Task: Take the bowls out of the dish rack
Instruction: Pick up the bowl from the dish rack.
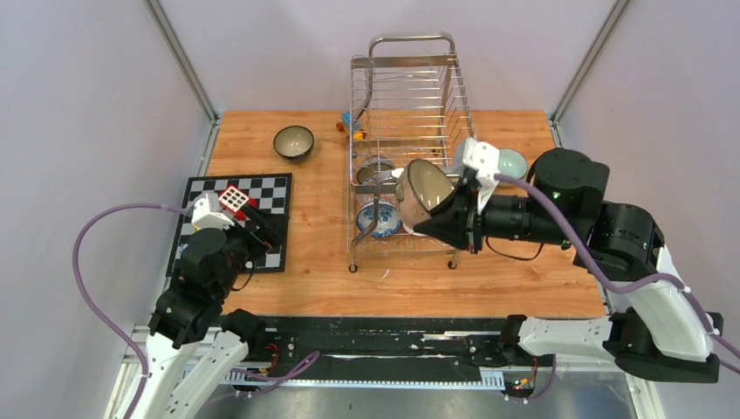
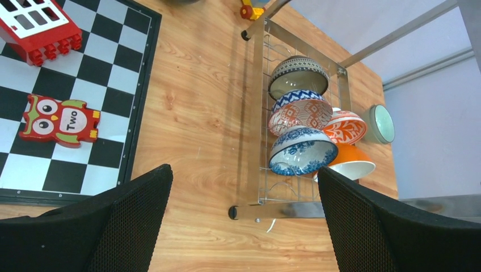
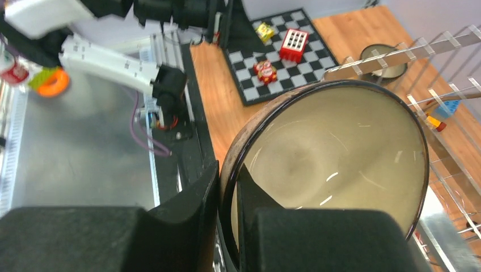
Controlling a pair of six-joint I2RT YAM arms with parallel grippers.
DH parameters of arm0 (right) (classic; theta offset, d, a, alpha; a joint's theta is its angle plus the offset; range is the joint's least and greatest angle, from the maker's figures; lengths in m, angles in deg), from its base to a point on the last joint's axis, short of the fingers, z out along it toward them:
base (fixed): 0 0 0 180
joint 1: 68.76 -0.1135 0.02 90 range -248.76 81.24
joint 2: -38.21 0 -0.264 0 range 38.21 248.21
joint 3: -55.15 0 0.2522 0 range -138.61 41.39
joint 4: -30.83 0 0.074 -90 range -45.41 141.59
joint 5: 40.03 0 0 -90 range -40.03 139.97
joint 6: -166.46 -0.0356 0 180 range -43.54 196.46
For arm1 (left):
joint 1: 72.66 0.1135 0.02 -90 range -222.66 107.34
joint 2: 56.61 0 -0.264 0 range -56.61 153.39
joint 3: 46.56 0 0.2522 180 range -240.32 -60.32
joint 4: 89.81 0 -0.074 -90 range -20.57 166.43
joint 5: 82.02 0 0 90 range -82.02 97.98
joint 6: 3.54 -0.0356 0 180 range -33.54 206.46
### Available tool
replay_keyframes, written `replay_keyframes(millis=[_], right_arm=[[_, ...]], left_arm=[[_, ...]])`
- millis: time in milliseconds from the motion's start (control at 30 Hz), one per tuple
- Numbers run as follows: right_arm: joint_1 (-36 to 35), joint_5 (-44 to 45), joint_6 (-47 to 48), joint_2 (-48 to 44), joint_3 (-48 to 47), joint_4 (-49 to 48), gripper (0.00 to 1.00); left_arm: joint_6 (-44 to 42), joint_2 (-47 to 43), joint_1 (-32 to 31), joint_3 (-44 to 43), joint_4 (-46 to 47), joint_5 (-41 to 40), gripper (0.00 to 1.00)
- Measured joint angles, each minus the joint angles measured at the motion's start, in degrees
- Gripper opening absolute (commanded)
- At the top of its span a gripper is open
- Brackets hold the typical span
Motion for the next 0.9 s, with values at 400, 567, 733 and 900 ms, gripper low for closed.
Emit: replay_keyframes(millis=[400, 567, 733, 900], right_arm=[[-26.1, 21.9, 7.0, -2.8, 8.2, 4.5, 0.02], [-41.9, 38.6, 10.1, 0.7, 12.7, 3.7, 0.02], [-47.1, 46.5, 12.7, 5.1, 21.6, -1.4, 0.02], [-48.4, 49.1, 14.7, 4.7, 32.6, -6.6, 0.02]], left_arm=[[-0.5, -0.7, 0.0, 2.1, -0.2, 2.0, 1.0], [-0.5, -1.5, 0.0, 3.3, -0.2, 2.2, 1.0], [-0.5, -2.5, 0.0, 5.3, -0.2, 2.6, 1.0], [-0.4, -3.3, 0.0, 6.9, -0.6, 2.5, 1.0]])
